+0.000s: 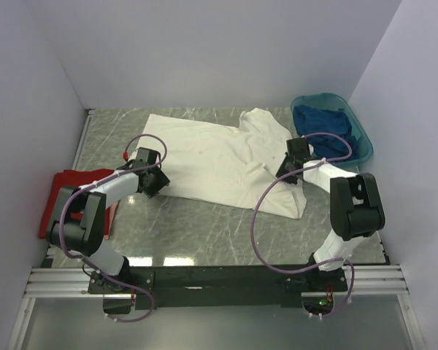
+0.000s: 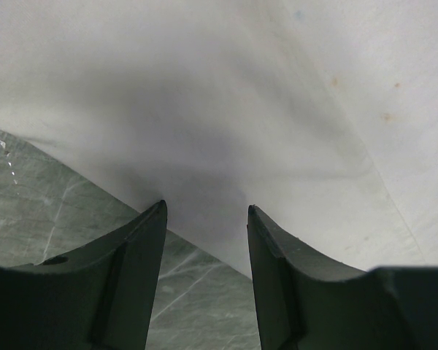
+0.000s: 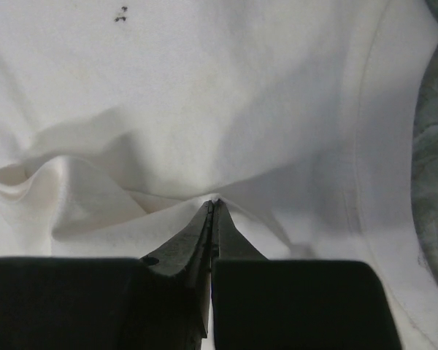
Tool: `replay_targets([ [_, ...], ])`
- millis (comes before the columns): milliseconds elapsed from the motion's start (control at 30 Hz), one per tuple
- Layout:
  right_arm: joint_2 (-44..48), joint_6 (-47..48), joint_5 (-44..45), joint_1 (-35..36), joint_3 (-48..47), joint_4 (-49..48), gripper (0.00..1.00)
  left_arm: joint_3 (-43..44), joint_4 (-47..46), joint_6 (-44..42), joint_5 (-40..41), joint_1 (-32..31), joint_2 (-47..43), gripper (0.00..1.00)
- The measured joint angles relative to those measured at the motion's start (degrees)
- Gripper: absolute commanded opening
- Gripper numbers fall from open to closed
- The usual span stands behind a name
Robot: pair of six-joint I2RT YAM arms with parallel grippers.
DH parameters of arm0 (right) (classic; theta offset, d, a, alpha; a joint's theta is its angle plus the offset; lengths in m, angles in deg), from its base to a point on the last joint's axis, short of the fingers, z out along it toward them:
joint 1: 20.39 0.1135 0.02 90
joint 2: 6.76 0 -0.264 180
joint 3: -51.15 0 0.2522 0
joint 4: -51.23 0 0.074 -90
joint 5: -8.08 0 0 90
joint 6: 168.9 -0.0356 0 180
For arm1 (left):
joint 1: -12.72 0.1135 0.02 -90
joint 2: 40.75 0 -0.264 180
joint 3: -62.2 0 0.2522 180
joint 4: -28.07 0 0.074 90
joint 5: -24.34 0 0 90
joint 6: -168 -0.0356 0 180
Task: Fold and stack the t-shirts
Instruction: Fold the tshirt
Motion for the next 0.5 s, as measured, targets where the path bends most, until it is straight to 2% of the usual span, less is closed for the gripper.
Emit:
replay_targets([
  [400,15.58,-1.7,4.17,0.02,5.99,0.15,0.0,0.0,-0.04,-0.22,-0.02,0.0,0.0,0.54],
  [500,16.48,-1.77,4.17,0.07,7.56,-0.07,0.07,0.0,-0.04,-0.24,-0.02,0.0,0.0,0.54],
])
